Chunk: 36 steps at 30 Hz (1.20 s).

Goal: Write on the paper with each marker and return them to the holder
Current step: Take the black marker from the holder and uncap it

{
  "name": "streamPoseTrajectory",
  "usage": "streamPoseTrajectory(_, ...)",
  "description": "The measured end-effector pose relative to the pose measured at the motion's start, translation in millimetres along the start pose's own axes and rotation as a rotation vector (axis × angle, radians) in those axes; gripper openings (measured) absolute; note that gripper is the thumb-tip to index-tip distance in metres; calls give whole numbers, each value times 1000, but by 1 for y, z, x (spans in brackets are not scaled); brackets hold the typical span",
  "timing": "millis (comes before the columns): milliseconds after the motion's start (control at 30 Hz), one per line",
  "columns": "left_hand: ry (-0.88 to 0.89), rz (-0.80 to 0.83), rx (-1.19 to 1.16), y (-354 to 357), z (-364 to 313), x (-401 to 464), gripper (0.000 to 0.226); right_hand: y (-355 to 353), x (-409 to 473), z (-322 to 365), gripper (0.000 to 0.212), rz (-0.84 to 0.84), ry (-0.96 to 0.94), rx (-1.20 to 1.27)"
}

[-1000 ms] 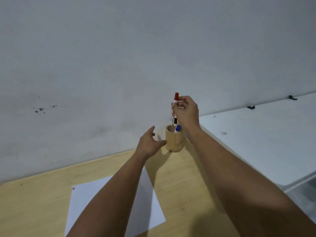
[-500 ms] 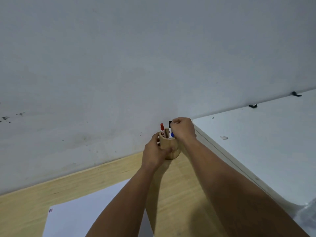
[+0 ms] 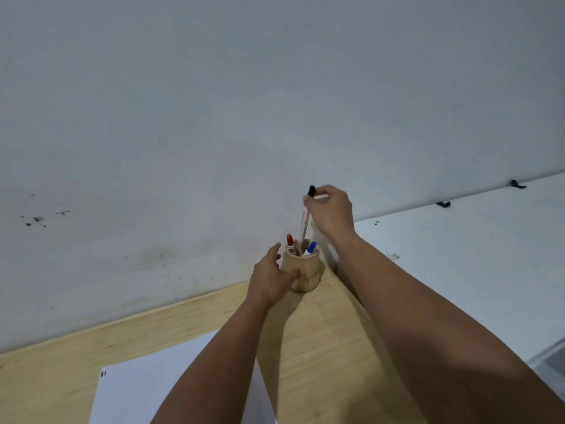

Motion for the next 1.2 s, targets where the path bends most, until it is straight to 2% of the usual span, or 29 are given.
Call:
streamPoseTrajectory(67,12,-37,28,-21,-5,-9,74,-7,-7,24,9,2,-97,112)
streamPoseTrajectory(133,29,-81,49,-47,-9,-23,58,-3,-25,45,6,94,-170,219)
streamPoseTrajectory(233,38,-167,65,-96,-7,-47,40,20,-62,60,13,285,-123,349)
streamPoseTrajectory(300,10,-224,46,-130,3,-63,45,41,-91,64,20,415,-40,355)
streamPoseTrajectory(433,-60,-324,-39,-194,36,-102,77,86,-153,73,25,675,64,359)
streamPoseTrajectory(533,-73,-325,24,-229,58,-129,74,120,-195,86,24,837,92,424)
streamPoseTrajectory(667,-49,-308,59,-262,92,-149,67,162,-233,104,24,955,98,497)
streamPoseTrajectory(767,-87,-324,69,-286,112,-156,66,188,-251,111,22,976,49,495)
streamPoseTrajectory(933,-132,-335,137,-308,130,-152,63,218,-264,116,19,889,-75,454)
streamPoseTrajectory(1067,-138,-499,89,-319,145,-143,60,226,-260,114,15,834,-182,309)
streamPoseTrajectory(1133,-139,-607,116,-334,155,-142,61,225,-254,101,16,798,-120,309)
streamPoseTrajectory(1200,-143,-597,331,-339,165,-142,61,223,-250,86,18,755,27,389)
Point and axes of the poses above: each hand's wrist, its own x-axis towards the middle knuckle, its own y-axis out of the palm, z = x × y, the point moved 3 cm from there along x, towards the middle knuckle, and after that the axes turned 8 degrees about -y, right-handed, at the moved point
